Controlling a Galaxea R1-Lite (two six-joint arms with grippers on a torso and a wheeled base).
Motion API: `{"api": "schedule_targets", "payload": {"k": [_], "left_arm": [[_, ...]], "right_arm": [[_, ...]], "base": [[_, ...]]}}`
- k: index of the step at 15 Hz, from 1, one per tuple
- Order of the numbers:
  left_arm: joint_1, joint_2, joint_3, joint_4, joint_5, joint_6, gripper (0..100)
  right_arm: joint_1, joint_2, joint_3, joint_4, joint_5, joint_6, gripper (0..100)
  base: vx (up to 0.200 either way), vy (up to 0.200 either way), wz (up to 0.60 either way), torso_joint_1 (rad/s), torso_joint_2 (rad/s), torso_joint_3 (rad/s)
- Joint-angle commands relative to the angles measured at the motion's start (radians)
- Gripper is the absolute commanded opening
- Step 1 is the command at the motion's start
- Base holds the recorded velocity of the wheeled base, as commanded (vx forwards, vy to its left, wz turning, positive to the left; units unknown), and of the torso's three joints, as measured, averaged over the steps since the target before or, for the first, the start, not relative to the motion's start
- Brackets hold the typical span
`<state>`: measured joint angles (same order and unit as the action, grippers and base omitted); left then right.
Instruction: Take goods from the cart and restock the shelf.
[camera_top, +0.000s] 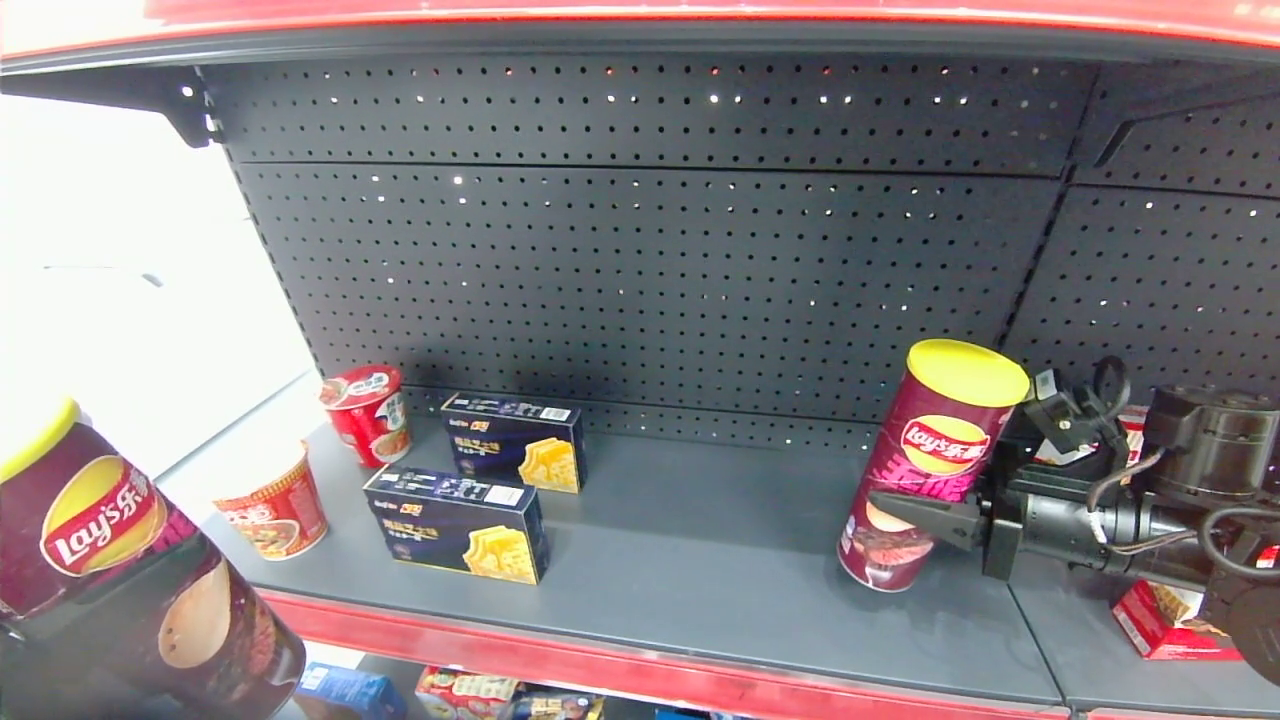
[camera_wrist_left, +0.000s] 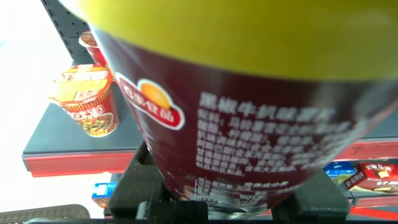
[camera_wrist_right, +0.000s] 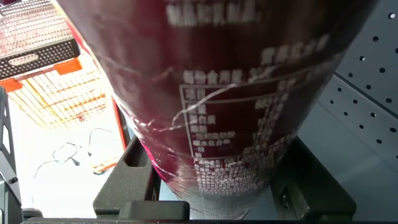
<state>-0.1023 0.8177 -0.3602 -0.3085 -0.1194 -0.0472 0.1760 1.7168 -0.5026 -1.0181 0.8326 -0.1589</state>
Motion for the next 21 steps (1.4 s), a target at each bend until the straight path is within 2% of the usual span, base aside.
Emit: {"api": "schedule_targets", "payload": {"k": [1,21], "left_arm": [[0.0,0.001,-0.002,0.0,0.0,0.0,0],[0.0,0.003,-0.006,0.0,-0.003,0.0,0]], "right_arm": [[0.0,0.004,0.002,0.0,0.0,-0.001,0],[0.019,0.0,0.044,-0.014,-0.001,-0.002,0]], "base": [[0.0,0.0,0.0,0.0,0.0,0.0],[0.0,0.0,0.0,0.0,0.0,0.0]]}}
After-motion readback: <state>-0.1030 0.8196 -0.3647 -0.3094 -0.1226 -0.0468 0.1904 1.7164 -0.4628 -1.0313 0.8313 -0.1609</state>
